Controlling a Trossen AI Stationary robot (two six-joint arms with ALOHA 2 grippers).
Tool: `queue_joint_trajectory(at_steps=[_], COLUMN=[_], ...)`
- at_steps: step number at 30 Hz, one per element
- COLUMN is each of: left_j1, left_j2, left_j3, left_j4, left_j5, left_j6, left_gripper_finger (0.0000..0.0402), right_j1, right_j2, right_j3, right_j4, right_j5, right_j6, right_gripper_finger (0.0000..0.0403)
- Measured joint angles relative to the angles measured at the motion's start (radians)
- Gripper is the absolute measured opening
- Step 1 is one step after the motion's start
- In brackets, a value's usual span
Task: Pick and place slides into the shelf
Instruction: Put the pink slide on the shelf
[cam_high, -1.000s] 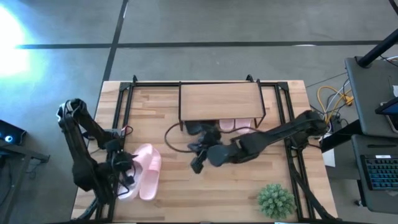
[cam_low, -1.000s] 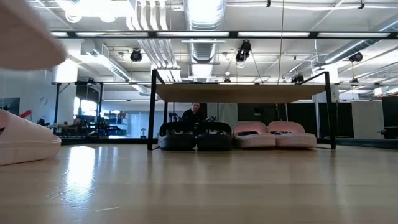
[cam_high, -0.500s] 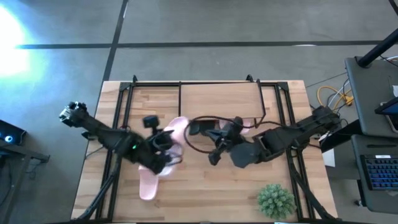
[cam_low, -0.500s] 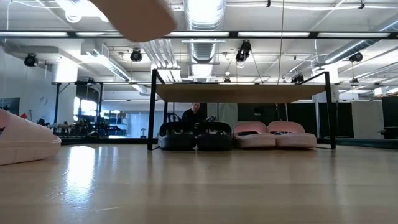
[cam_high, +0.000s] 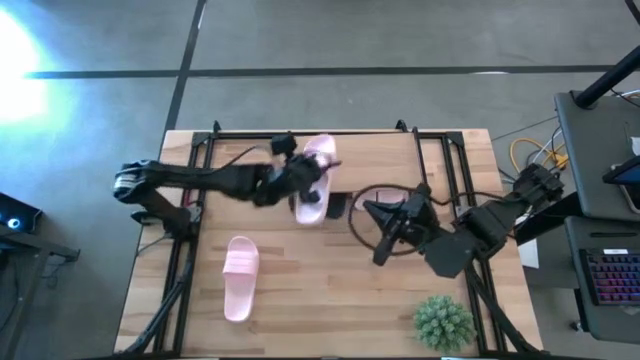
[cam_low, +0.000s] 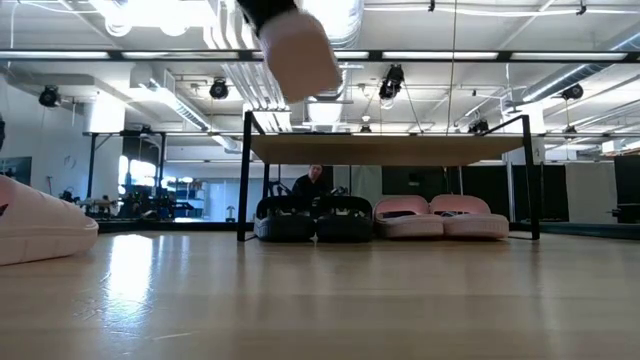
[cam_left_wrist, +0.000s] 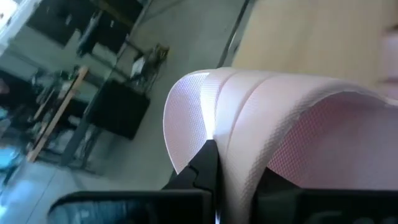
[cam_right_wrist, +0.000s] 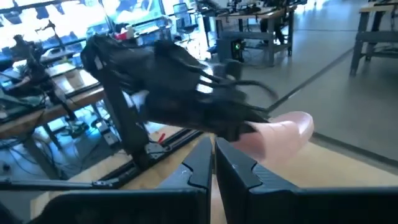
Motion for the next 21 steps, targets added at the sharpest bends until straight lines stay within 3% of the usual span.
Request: queue_joint_trajectory(at_steps=[9, 15, 21], left_j1=[0.230, 0.248, 0.244], left_j2=[0.212, 0.322, 0.389], left_j3=[0.157, 0.264, 0.294], left_j4=[0.003, -0.005, -0.042], left_j5=[0.171, 0.191, 0.190], left_j6=[0.101, 0.101, 0.100], left_gripper_finger=[0.0000, 0.0006, 0.0063], right_j1=[-0.004, -0.008, -0.008], right_j2=[-0.033, -0.032, -0.032], right_j3=[0.000, -0.002, -0.004], right_j4=[-0.021, -0.037, -0.131], right_j5=[0.071, 0.092, 0.103], right_j6=[0.001, 0.023, 0.133], right_gripper_finger=[0.0013, 0.0013, 0.0013])
